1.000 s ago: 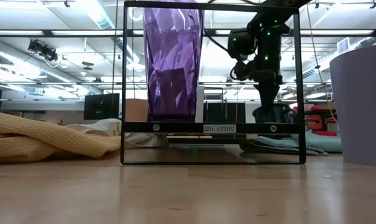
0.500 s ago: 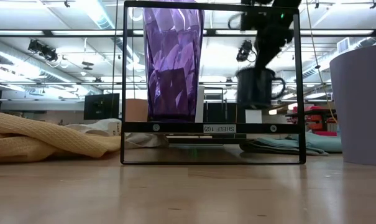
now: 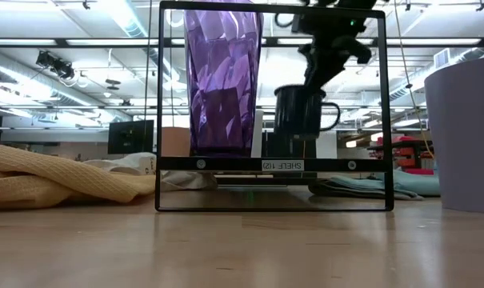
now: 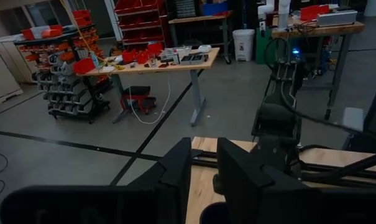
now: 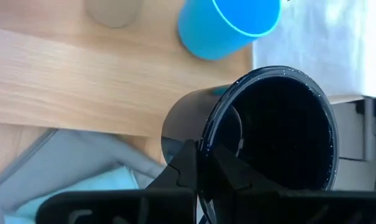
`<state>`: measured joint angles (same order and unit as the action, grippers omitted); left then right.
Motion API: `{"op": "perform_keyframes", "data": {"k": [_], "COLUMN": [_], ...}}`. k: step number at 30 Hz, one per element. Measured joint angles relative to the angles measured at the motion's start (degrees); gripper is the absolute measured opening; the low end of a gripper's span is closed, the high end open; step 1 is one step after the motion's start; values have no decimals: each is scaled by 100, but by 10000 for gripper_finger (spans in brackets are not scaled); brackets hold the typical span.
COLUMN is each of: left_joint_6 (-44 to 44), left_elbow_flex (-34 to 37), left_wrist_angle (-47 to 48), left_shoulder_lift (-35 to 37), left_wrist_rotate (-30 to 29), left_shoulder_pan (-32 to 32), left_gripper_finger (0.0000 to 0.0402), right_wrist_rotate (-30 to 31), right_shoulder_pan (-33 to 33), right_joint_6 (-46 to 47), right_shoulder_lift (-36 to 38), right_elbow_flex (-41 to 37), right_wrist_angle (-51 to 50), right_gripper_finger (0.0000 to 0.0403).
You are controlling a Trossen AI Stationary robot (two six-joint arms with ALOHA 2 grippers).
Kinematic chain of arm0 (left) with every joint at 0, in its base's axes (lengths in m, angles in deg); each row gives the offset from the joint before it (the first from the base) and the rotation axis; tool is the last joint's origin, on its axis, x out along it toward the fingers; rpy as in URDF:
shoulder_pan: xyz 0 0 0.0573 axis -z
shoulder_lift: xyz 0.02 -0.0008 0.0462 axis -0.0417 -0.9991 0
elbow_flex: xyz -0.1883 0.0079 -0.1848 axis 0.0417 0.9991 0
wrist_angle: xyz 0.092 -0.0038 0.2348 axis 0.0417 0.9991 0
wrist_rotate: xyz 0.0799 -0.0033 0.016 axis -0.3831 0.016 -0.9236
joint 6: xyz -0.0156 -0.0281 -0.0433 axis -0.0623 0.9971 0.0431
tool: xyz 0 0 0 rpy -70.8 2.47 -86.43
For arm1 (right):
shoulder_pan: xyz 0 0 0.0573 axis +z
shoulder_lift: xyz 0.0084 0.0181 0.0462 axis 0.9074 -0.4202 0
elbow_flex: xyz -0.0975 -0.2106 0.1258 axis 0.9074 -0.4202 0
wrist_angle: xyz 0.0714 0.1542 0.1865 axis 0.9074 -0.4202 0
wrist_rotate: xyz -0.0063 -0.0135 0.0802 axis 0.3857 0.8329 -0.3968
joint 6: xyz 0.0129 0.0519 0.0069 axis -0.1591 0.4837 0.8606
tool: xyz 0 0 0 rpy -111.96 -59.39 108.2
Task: Stack small to large cups/mugs on shelf
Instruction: Put the dark blue mug on the shelf
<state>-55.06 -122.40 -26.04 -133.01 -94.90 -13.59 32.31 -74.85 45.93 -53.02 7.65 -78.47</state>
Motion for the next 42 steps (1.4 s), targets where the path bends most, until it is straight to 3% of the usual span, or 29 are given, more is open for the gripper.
{"op": "perform_keyframes", "data": {"k": [13,42], "left_joint_6": [0,2], "left_elbow_flex": [0,0], "left_wrist_angle": [0,0], "left_shoulder_lift": [0,0], "left_wrist_rotate": [-1,-1], "left_shoulder_pan": [0,0], "left_gripper_finger": [85,86], "right_wrist_rotate": [-156,-718], "right_shoulder_pan": [-45,-378], "right_joint_6": [-744,-589], "right_shoulder_lift": [-690,-899], "right_elbow_flex": [0,-4], "right_wrist_angle": [445,941], "right_gripper_finger": [18,18]}}
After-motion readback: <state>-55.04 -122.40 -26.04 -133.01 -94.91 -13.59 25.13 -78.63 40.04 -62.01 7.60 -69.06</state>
